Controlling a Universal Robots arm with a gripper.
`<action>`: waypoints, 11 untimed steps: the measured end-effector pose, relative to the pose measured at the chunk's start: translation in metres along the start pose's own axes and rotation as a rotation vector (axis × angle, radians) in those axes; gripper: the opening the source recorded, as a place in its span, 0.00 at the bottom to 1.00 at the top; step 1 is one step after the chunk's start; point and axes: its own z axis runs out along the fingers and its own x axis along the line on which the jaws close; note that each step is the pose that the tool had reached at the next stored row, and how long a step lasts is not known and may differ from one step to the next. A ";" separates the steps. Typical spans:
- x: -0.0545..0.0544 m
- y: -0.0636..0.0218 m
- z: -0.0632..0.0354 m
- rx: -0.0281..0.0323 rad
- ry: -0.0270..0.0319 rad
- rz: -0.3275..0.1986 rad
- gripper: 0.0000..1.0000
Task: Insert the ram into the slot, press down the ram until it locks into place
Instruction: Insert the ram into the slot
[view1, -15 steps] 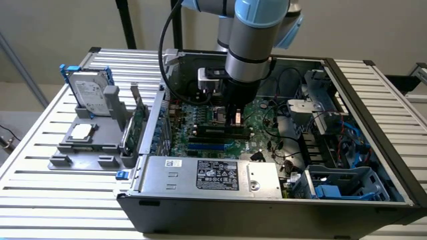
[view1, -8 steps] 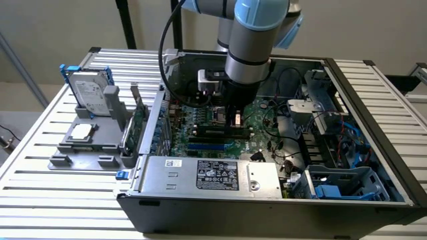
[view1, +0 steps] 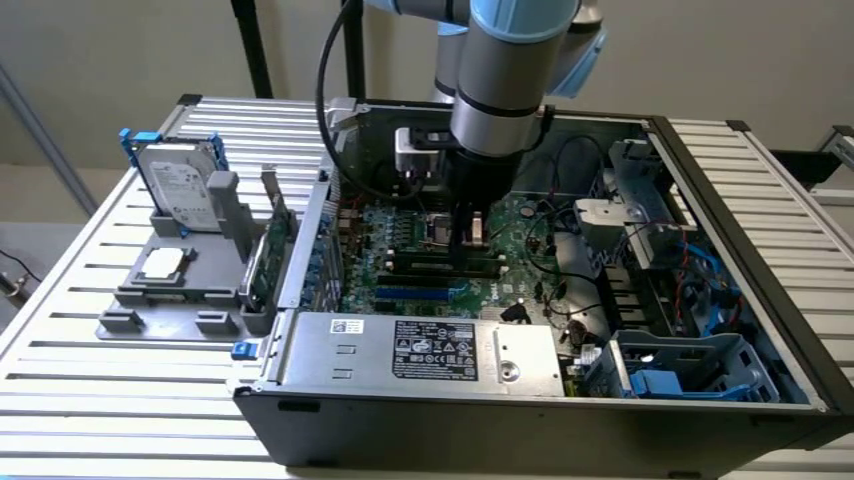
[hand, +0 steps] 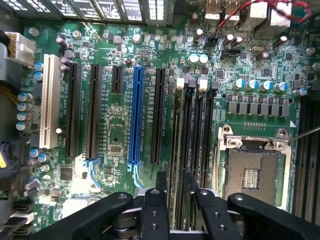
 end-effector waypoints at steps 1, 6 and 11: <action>0.000 0.0010 -0.0022 0.0000 0.0000 0.000 0.28; 0.000 0.0062 -0.0097 0.0000 -0.0001 0.000 0.26; 0.000 0.0082 -0.0118 0.0001 -0.0002 0.000 0.11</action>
